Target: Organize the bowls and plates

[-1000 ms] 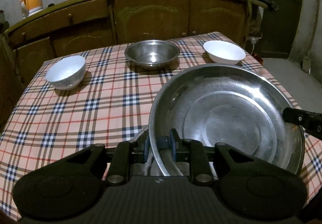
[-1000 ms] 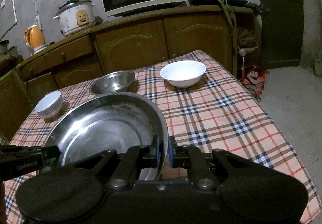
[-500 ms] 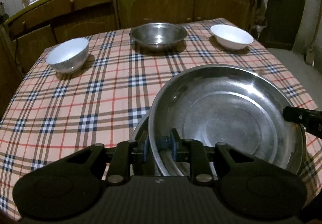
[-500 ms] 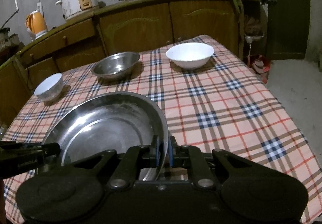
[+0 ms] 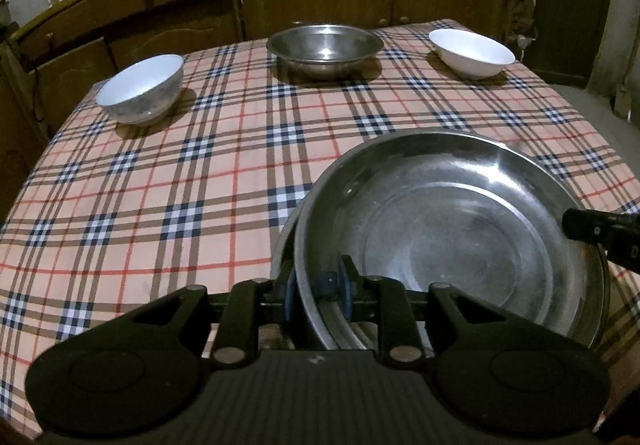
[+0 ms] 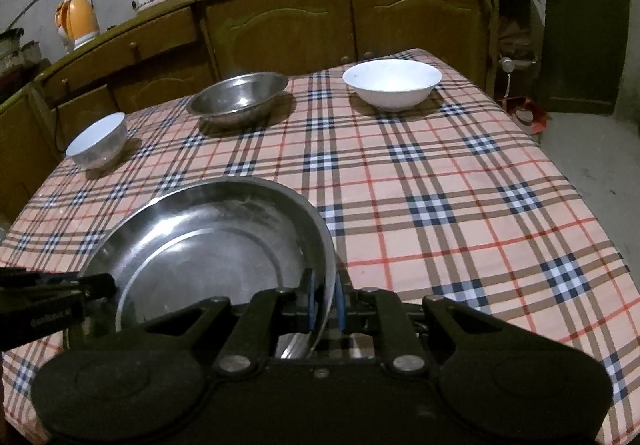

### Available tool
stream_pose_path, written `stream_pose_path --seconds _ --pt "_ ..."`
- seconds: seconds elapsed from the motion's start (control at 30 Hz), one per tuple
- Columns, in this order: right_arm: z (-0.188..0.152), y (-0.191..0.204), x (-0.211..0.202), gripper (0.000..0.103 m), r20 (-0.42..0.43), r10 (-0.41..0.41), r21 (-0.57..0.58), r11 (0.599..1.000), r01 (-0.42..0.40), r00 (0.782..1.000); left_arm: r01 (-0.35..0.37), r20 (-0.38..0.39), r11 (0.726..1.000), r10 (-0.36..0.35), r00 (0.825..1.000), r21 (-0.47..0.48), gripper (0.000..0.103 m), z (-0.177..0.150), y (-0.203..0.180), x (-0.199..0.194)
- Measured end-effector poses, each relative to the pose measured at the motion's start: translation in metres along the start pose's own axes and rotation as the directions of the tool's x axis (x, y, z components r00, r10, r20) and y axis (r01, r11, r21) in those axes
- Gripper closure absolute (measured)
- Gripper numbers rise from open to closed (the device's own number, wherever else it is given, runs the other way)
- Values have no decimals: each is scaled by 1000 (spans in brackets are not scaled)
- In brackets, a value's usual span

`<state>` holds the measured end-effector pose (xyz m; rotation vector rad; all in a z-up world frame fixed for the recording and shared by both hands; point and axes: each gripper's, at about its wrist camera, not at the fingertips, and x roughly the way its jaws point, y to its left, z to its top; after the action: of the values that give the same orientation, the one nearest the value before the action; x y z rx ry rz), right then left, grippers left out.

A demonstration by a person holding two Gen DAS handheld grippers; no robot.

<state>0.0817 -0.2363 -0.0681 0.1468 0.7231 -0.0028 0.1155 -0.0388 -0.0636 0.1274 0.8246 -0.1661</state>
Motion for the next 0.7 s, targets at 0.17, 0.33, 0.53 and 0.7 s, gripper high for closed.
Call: stream_pose_path --seconds 0.17,0.33,0.53,0.7 --pt "-2 7 3 87 -5 -1 -21 1000 1 1000 -5 23 1000 4 1000 8 79 -5 4 0" --pt "-5 11 7 86 -17 6 -36 999 -6 1000 -16 42 1000 15 999 26 75 -8 5 0" --pt "-8 18 9 84 -18 -4 -74 997 2 1000 -7 48 999 5 999 45 68 -14 5 0" --pt "-9 16 7 83 -18 9 -66 998 -11 1000 25 58 999 -26 998 28 57 -17 9 -1"
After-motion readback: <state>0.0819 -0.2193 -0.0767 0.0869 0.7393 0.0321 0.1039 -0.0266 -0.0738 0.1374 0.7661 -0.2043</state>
